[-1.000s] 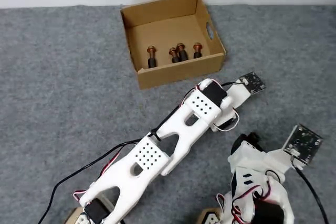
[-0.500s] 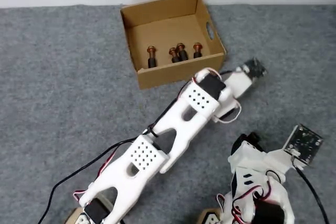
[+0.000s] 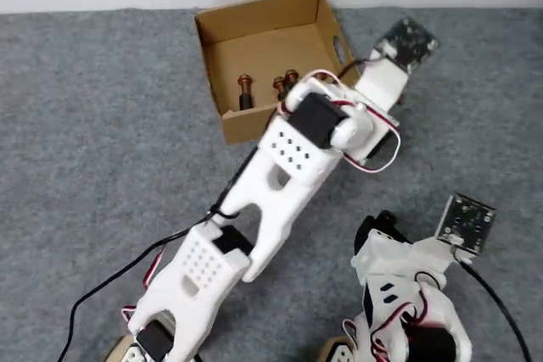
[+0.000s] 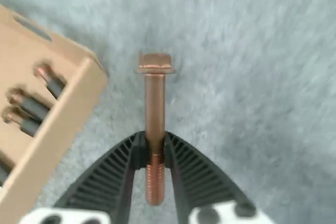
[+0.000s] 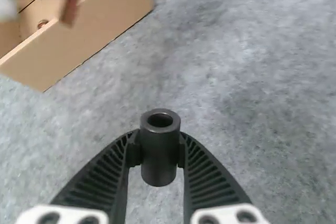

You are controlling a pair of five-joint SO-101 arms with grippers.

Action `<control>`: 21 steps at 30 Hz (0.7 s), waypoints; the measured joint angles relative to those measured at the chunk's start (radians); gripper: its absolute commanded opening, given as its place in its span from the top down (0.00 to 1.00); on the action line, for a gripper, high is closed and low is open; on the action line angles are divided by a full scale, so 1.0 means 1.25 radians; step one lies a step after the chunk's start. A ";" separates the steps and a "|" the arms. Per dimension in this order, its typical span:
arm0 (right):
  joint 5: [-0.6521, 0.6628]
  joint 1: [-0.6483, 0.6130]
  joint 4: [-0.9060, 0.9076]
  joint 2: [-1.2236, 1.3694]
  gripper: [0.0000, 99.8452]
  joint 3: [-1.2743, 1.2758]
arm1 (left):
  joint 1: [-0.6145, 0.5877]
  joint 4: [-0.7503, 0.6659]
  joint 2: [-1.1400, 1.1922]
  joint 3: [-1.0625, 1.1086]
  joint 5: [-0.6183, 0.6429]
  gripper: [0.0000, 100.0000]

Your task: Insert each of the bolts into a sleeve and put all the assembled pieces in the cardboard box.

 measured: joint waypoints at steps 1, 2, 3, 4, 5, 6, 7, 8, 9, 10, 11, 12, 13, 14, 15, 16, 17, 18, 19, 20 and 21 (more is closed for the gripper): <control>0.000 -0.007 0.000 0.000 0.99 0.000 | 0.000 0.000 -0.023 0.000 0.009 1.00; 0.000 -0.015 0.004 0.000 0.99 0.000 | 0.000 0.000 -0.048 0.000 0.018 1.00; 0.000 -0.025 0.007 -0.001 0.99 0.000 | 0.000 0.000 -0.071 0.000 0.028 1.00; 0.000 -0.036 0.016 -0.001 0.99 -0.004 | 0.000 0.000 -0.096 0.001 0.037 1.00; 0.000 -0.043 0.027 0.001 0.99 -0.012 | 0.000 0.000 -0.123 0.009 0.045 1.00; 0.000 -0.047 0.039 -0.002 0.99 -0.023 | 0.000 0.000 -0.150 0.023 0.053 1.00; 0.000 -0.048 0.052 -0.005 0.99 -0.033 | 0.000 0.000 -0.180 0.044 0.058 1.00; 0.000 -0.049 0.060 -0.005 0.99 -0.044 | 0.000 0.000 -0.211 0.070 0.063 1.00; 0.000 -0.049 0.069 -0.005 0.99 -0.053 | 0.000 0.000 -0.241 0.102 0.066 1.00; 0.000 -0.048 0.075 -0.006 0.99 -0.060 | 0.000 0.000 -0.274 0.136 0.068 1.00; 0.000 -0.048 0.080 -0.006 0.99 -0.065 | 0.000 0.000 -0.311 0.174 0.068 1.00; 0.000 -0.047 0.080 -0.006 0.99 -0.068 | 0.000 0.000 -0.346 0.215 0.068 1.00; 0.000 -0.047 0.083 -0.006 0.99 -0.069 | 0.000 0.000 -0.383 0.259 0.069 1.00; 0.000 -0.050 0.083 -0.006 0.99 -0.069 | 0.000 0.000 -0.422 0.304 0.070 1.00; 0.001 -0.058 0.085 -0.006 0.99 -0.069 | 0.000 0.000 -0.458 0.350 0.070 1.00; 0.001 -0.065 0.085 -0.006 0.99 -0.072 | 0.000 0.000 -0.492 0.396 0.071 1.00; 0.001 -0.076 0.085 -0.006 0.99 -0.074 | 0.000 0.000 -0.527 0.439 0.071 1.00; 0.001 -0.088 0.085 -0.006 0.99 -0.074 | 0.000 0.000 -0.557 0.479 0.071 1.00; 0.001 -0.101 0.085 -0.006 0.99 -0.074 | 0.000 0.000 -0.589 0.519 0.071 1.00; 0.001 -0.118 0.085 -0.006 0.99 -0.076 | 0.000 0.000 -0.619 0.557 0.071 1.00; 0.001 -0.135 0.085 -0.006 0.99 -0.083 | 0.000 0.000 -0.651 0.593 0.071 1.00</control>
